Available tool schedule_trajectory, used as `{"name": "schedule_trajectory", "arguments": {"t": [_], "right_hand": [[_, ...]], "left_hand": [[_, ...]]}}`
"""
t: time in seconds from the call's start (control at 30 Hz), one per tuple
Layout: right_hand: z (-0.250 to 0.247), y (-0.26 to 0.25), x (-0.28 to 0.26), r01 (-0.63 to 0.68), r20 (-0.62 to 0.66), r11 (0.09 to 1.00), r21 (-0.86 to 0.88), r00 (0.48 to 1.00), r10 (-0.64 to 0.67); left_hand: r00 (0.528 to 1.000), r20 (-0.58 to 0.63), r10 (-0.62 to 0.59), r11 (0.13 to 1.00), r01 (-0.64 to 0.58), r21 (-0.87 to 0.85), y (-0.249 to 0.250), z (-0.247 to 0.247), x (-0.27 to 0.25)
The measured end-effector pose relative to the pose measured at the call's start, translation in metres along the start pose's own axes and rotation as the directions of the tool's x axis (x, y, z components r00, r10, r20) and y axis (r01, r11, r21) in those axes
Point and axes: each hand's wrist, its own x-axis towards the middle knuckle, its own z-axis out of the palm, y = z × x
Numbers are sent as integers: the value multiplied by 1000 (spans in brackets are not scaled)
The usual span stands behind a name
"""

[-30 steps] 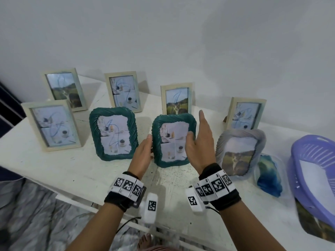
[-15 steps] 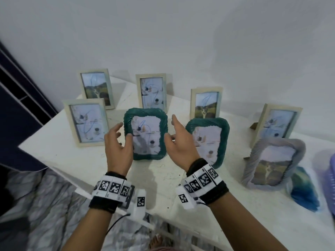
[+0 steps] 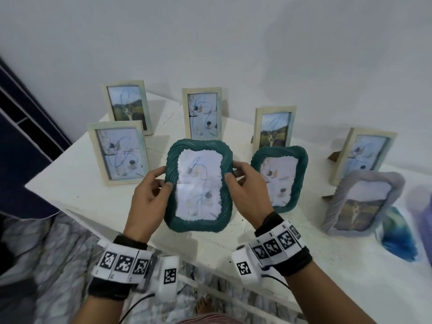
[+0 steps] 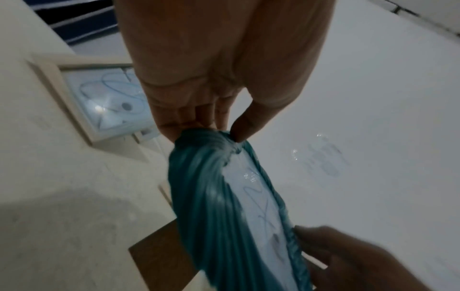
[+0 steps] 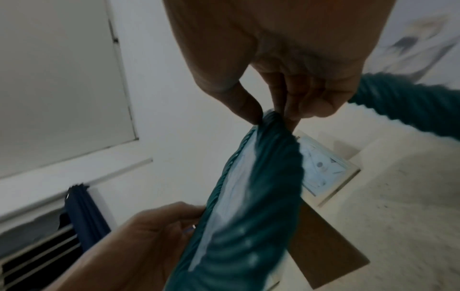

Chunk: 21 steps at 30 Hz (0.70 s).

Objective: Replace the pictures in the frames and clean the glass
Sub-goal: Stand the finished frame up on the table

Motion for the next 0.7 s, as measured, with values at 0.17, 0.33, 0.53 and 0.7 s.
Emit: {"name": "schedule_trajectory", "arguments": {"t": [0.17, 0.33, 0.53, 0.7], "right_hand": [[-26, 19, -44, -50, 58, 936, 349, 998, 32], [-52, 53, -85, -142, -29, 814, 563, 981, 191], [-84, 83, -130, -149, -145, 722, 676, 933, 329], [-110, 93, -159, -113, -191, 686, 719, 917, 351]], "left_hand": [[981, 185, -63, 986, 89, -140, 17, 12, -35], [942, 332, -39, 999, 41, 1, 14, 49, -54], [901, 433, 36, 941, -177, 290, 8, 108, -82], [807, 591, 15, 971, -153, 184, 16, 155, -120]]}}
